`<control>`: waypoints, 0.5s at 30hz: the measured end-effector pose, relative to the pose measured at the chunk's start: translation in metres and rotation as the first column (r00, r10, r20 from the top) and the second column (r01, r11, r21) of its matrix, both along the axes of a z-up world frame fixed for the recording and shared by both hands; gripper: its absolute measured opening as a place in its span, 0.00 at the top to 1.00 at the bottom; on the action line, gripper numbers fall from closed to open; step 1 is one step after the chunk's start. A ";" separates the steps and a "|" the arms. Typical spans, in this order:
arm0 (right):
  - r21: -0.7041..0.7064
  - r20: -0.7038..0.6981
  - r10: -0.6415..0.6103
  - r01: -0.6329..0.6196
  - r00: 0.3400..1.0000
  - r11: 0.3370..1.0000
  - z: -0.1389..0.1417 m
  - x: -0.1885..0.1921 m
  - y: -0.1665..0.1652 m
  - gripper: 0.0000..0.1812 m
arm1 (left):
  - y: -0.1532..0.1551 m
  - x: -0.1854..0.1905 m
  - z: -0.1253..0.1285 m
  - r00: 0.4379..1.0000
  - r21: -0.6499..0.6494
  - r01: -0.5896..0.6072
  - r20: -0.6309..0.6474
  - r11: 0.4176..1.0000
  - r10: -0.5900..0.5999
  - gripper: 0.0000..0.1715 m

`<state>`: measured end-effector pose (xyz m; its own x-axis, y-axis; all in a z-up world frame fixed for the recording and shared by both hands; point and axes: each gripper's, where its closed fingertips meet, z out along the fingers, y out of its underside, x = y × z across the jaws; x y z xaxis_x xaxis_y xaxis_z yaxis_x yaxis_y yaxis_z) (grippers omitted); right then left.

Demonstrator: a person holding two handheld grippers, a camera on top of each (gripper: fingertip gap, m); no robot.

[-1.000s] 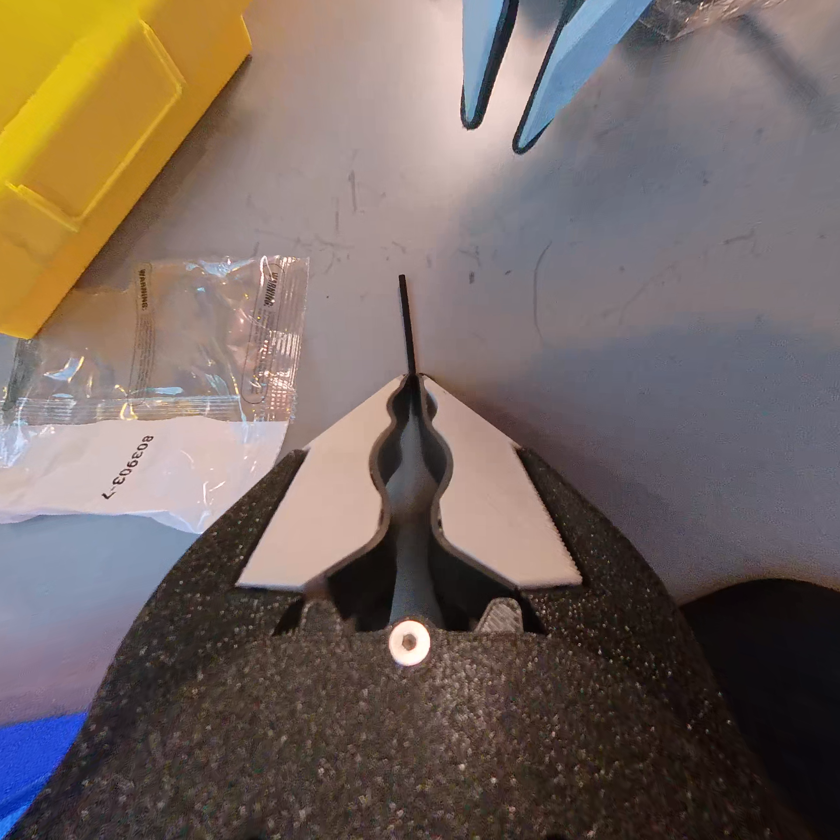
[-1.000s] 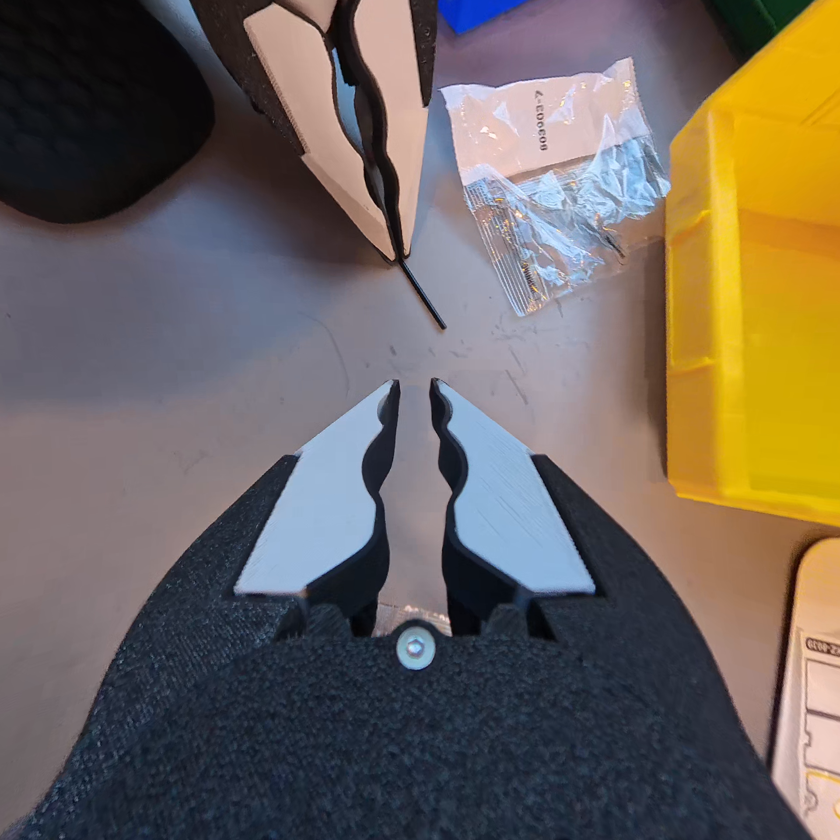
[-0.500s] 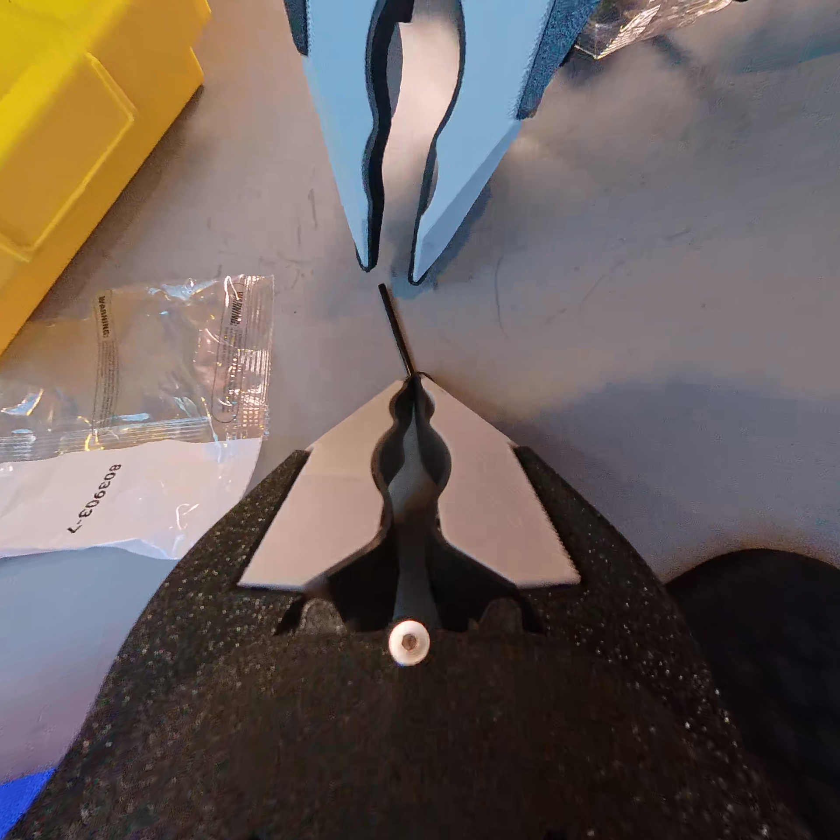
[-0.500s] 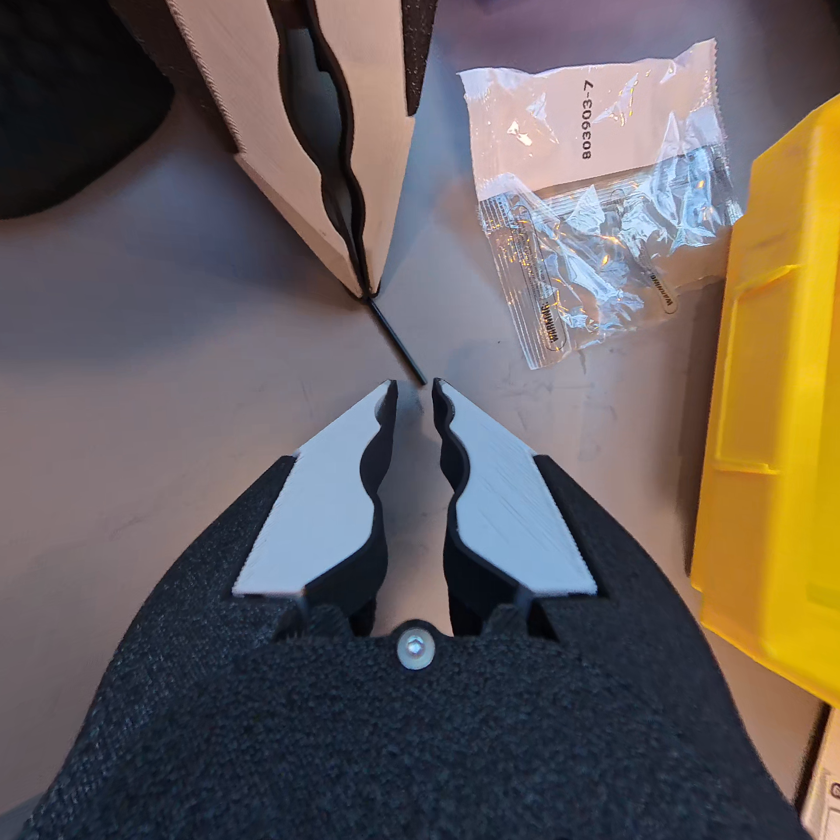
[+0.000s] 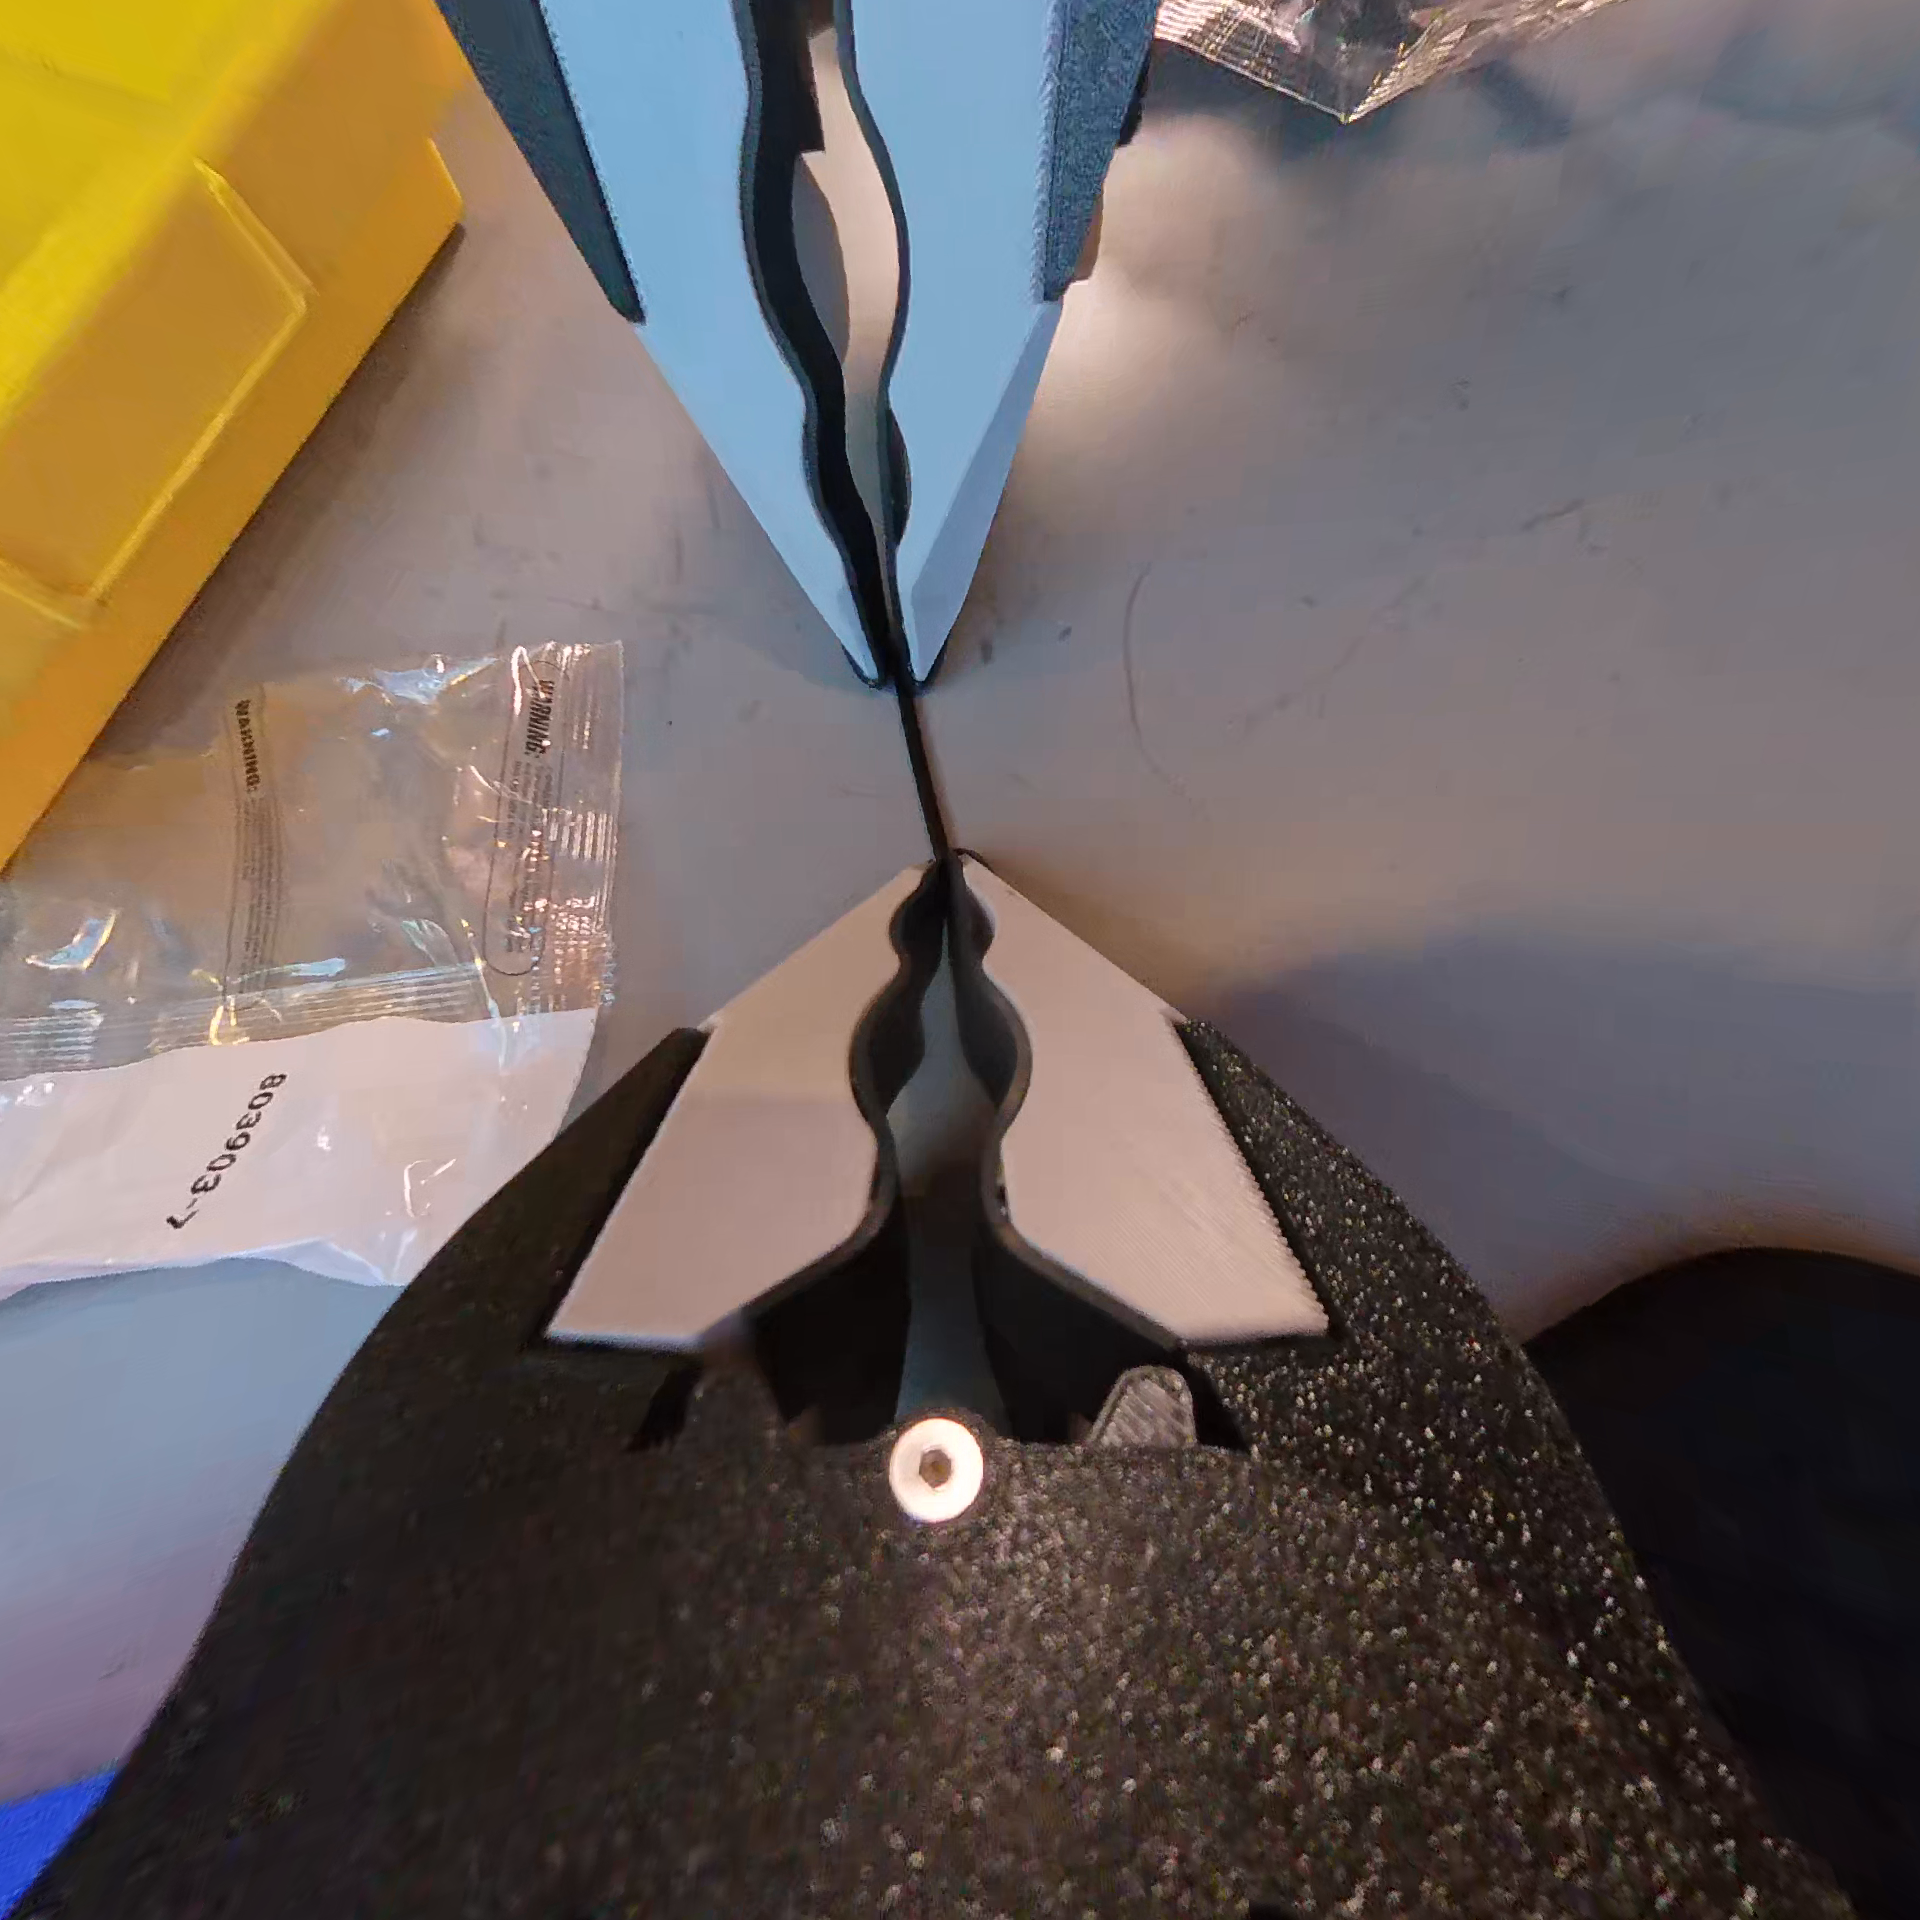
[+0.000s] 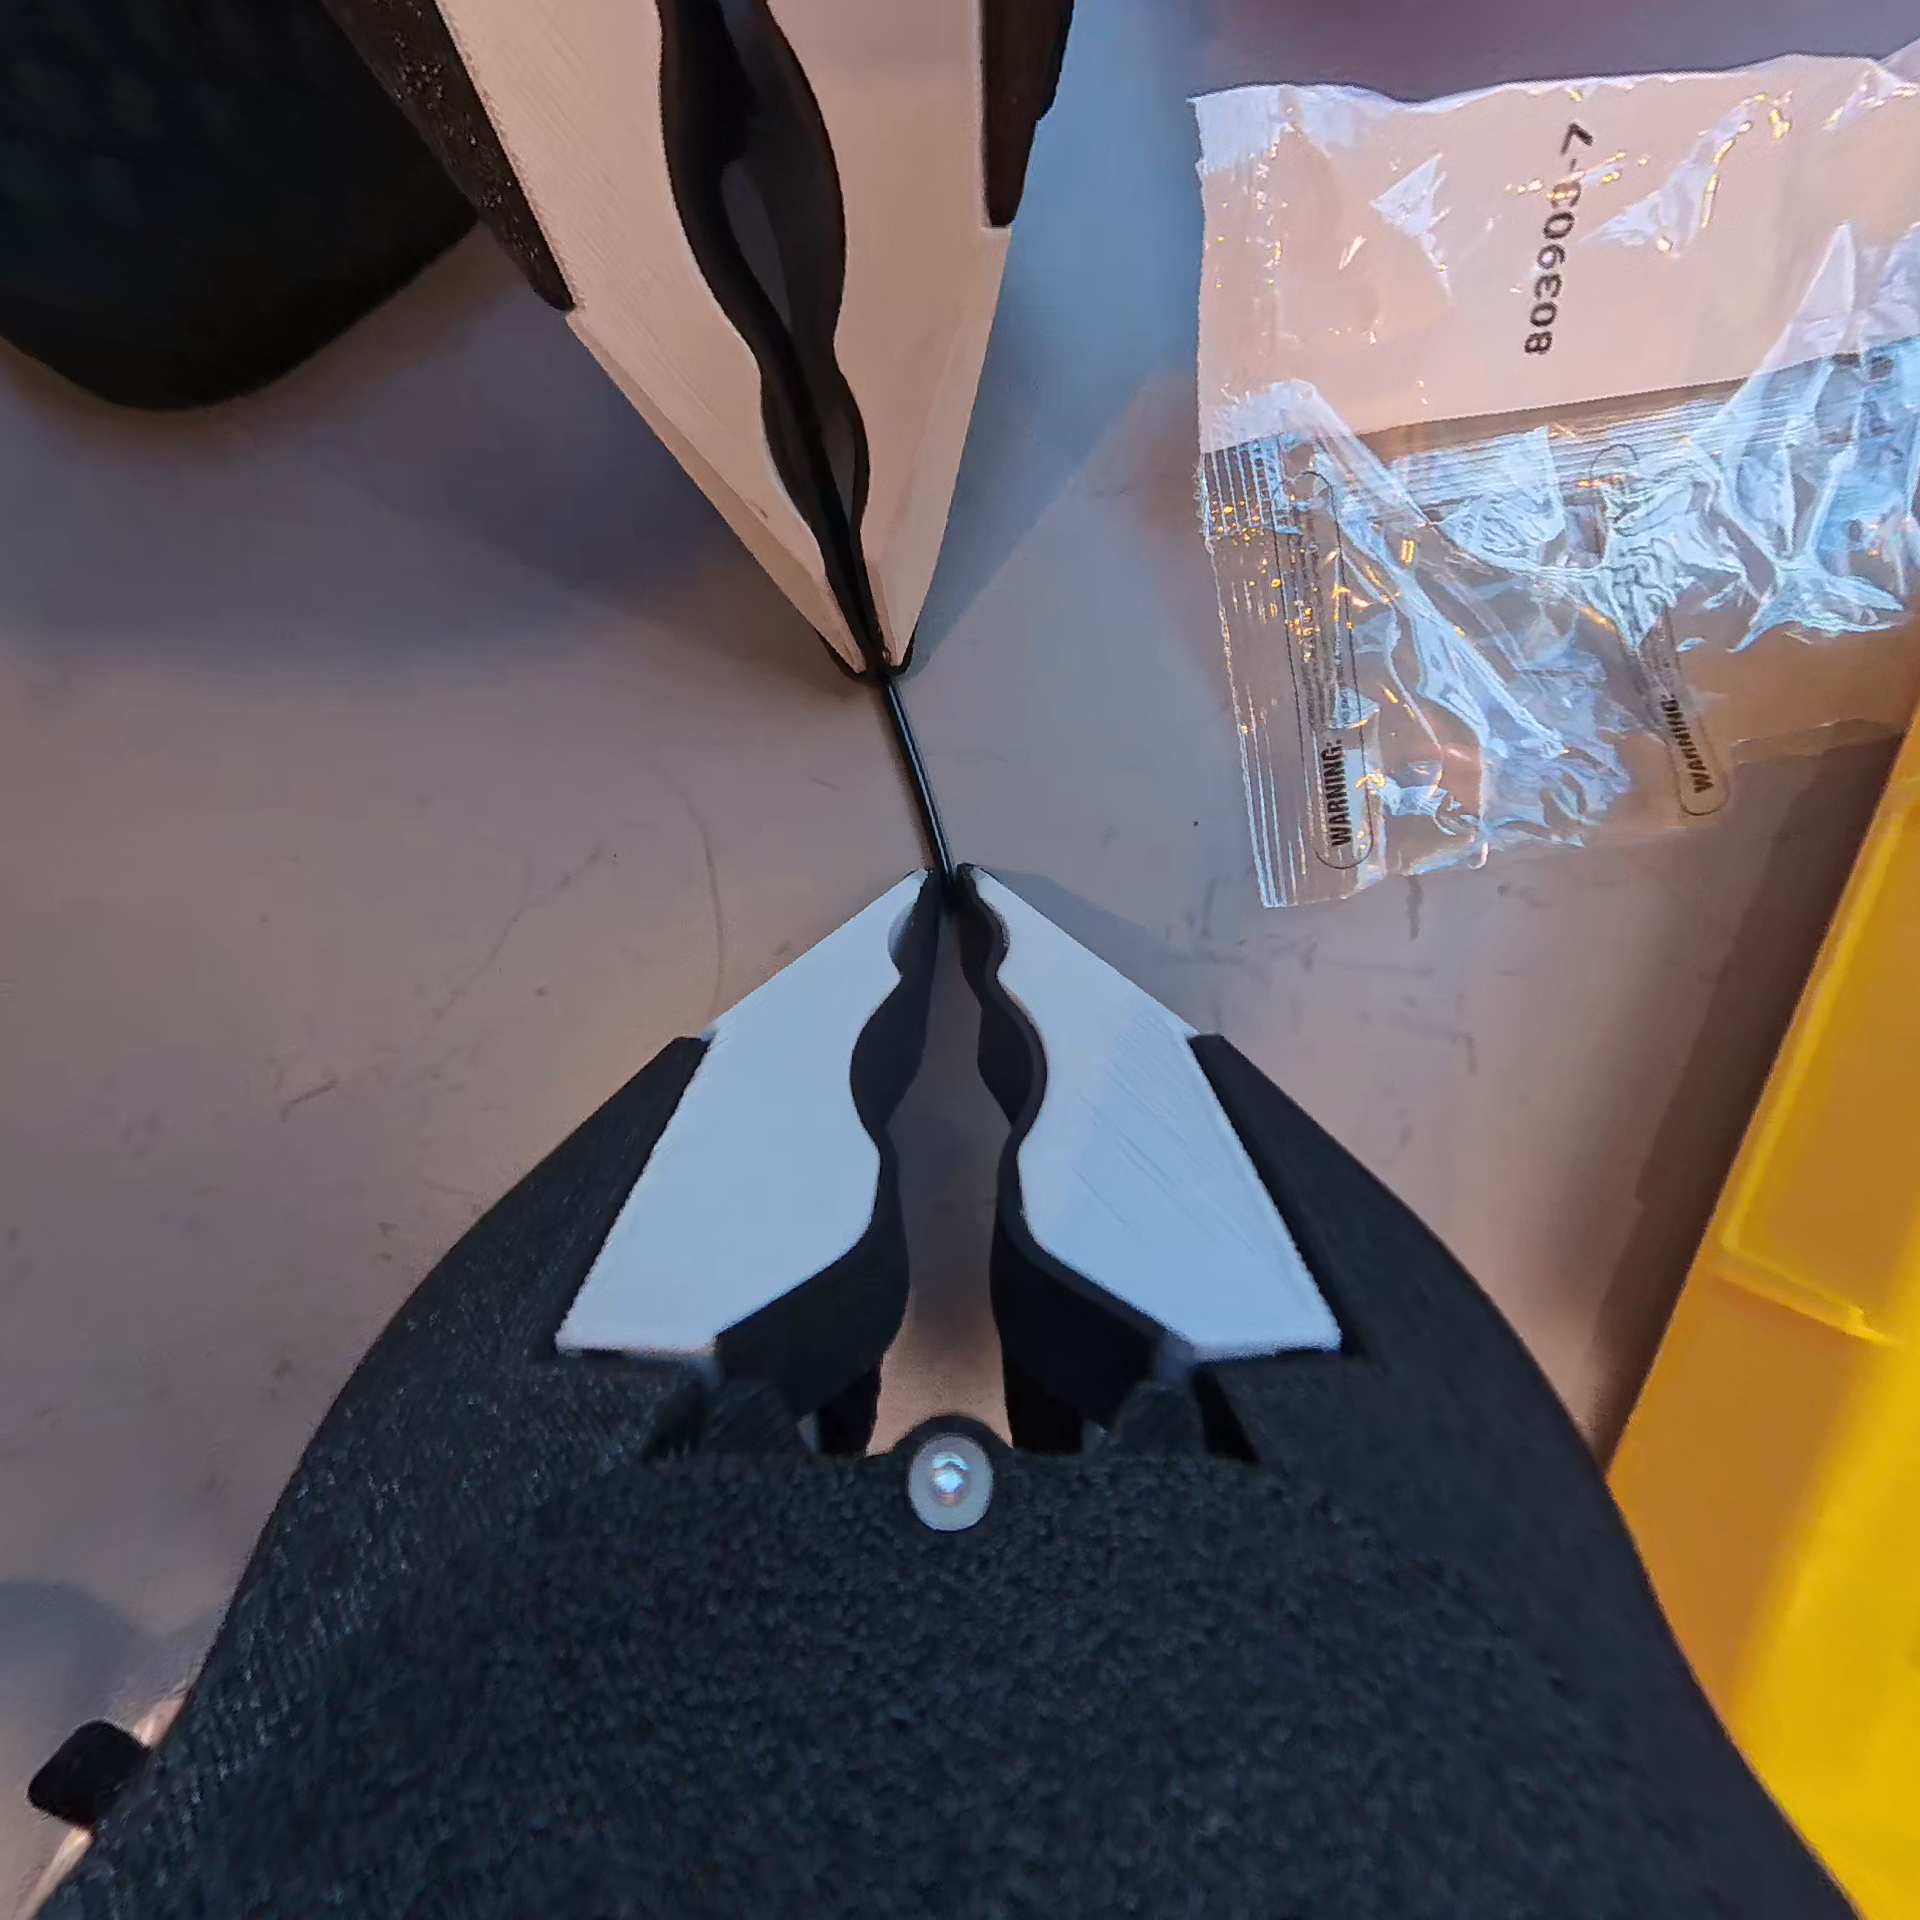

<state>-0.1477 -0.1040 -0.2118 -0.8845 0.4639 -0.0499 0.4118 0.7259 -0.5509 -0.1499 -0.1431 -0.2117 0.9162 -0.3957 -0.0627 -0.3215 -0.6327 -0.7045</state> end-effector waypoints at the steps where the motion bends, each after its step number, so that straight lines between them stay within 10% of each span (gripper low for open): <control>1: 0.013 -0.011 0.013 -0.013 1.000 1.000 0.000 0.000 0.000 0.99 | 0.000 0.000 0.000 1.000 0.002 -0.001 0.002 1.000 0.001 1.00; 15: -0.198 -0.084 -0.187 0.168 0.979 0.966 0.047 0.005 0.011 1.00 | -0.001 0.002 0.001 1.000 0.012 0.013 -0.001 1.000 -0.013 1.00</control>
<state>-0.1426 -0.0925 -0.1651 -0.7938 0.6045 -0.0660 0.4594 0.5250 -0.7165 -0.1475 -0.1444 -0.2110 0.9110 -0.4067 -0.0682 -0.3302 -0.6202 -0.7116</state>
